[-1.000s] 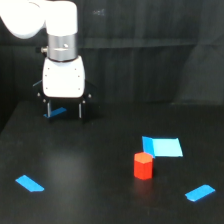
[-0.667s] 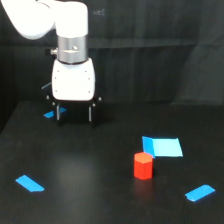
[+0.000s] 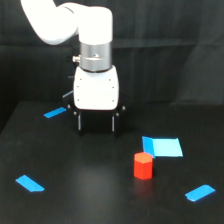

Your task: Pick up the red object from the table

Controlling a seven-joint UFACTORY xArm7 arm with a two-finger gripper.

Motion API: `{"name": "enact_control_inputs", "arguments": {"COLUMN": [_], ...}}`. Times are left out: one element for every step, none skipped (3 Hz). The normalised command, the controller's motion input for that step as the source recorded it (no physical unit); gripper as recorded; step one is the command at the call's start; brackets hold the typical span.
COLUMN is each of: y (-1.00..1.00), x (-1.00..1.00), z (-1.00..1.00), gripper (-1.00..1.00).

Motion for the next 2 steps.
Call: {"name": "enact_control_inputs", "arguments": {"y": [-0.61,-0.70], "x": [0.88,1.00], "z": [-0.26,-0.29], "gripper": [1.00,0.98]}}
